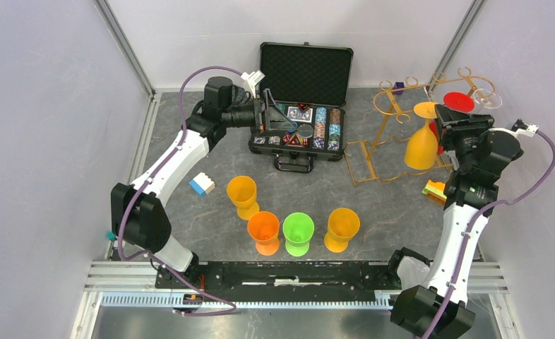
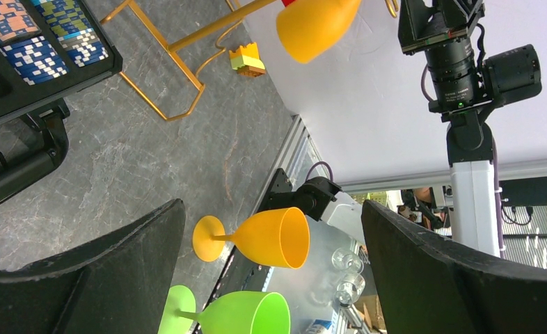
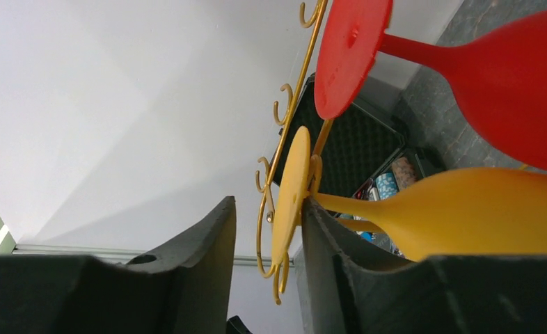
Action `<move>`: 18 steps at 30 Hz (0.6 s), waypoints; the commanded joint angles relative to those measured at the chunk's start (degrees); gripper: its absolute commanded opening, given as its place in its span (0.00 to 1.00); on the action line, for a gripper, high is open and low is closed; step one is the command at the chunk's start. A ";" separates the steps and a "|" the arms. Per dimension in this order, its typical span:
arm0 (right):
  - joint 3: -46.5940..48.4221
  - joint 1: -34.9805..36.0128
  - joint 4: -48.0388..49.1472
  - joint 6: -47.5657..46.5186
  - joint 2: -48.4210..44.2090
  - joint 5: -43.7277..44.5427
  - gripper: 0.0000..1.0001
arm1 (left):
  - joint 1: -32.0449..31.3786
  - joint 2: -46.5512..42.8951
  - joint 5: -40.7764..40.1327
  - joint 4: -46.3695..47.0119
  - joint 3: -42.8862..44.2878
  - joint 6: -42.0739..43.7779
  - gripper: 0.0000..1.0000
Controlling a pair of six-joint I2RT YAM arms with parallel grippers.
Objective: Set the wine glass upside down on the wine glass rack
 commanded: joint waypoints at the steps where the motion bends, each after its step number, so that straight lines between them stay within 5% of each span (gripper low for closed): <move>1: -0.52 0.16 -1.18 -1.85 -1.26 0.57 0.47 | 0.41 -2.41 0.29 0.53 0.20 1.82 1.00; 11: -1.42 0.18 -6.07 -2.58 -3.31 -4.35 0.85 | 0.44 -2.28 0.20 0.72 0.28 1.53 1.00; 18: -1.34 0.21 -7.58 -3.88 -3.59 -8.52 0.90 | 0.47 -2.28 0.19 0.49 0.26 1.43 1.00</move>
